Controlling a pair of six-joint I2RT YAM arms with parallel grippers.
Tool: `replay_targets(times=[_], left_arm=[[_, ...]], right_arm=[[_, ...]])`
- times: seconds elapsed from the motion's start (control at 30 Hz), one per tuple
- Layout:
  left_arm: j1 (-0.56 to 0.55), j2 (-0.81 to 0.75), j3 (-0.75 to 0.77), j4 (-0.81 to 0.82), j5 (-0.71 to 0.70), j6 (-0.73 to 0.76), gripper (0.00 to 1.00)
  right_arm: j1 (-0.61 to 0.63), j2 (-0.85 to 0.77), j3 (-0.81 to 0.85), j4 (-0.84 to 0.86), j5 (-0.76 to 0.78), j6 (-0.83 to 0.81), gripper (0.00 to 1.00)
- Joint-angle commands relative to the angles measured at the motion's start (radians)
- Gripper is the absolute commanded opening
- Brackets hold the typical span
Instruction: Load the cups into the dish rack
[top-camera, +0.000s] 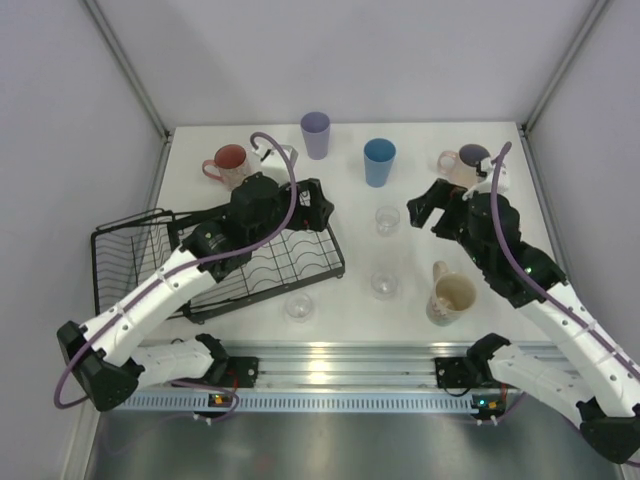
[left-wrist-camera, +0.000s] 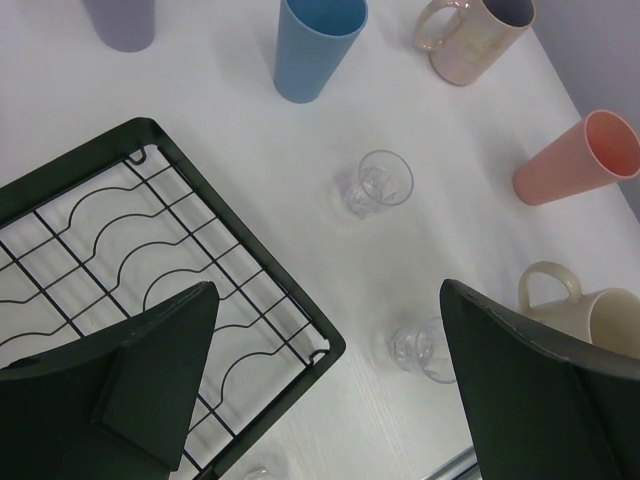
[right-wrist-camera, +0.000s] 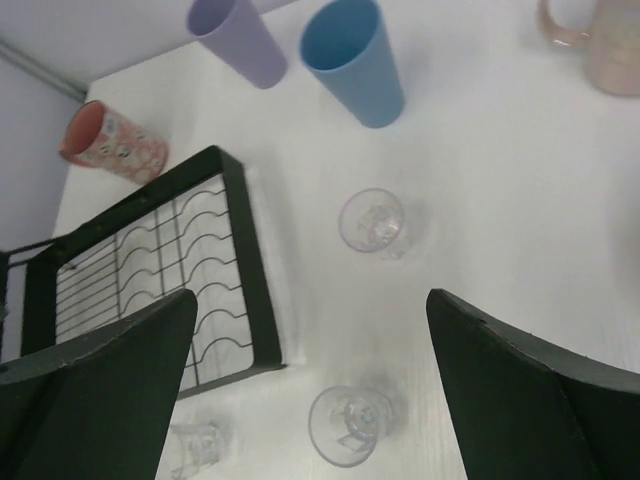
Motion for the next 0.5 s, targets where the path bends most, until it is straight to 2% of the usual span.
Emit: replay_targets(times=[0.0,0.1,0.17,0.27,0.33,0.47], left_arm=[[-0.001,0.023,0.042,0.005,0.018,0.002,0.98],[-0.001,0.033,0.036,0.005,0.046,0.003,0.98],[-0.001,0.032,0.03,0.005,0.06,0.005,0.98],[-0.001,0.023,0.008,0.007,0.061,-0.009,0.98],[-0.001,0.016,0.001,0.009,0.069,-0.009,0.98],[-0.001,-0.011,-0.039,0.009,0.058,-0.003,0.98]], right_arm=[[0.009,0.045,0.08,-0.13,0.248,0.107,0.98],[0.0,0.091,0.129,-0.232,0.369,0.159,0.94],[-0.004,0.117,0.153,-0.316,0.443,0.231,0.86],[-0.036,0.131,0.155,-0.378,0.564,0.291,0.79],[-0.11,0.148,0.155,-0.399,0.563,0.321,0.76],[-0.305,0.183,0.158,-0.401,0.395,0.306,0.68]])
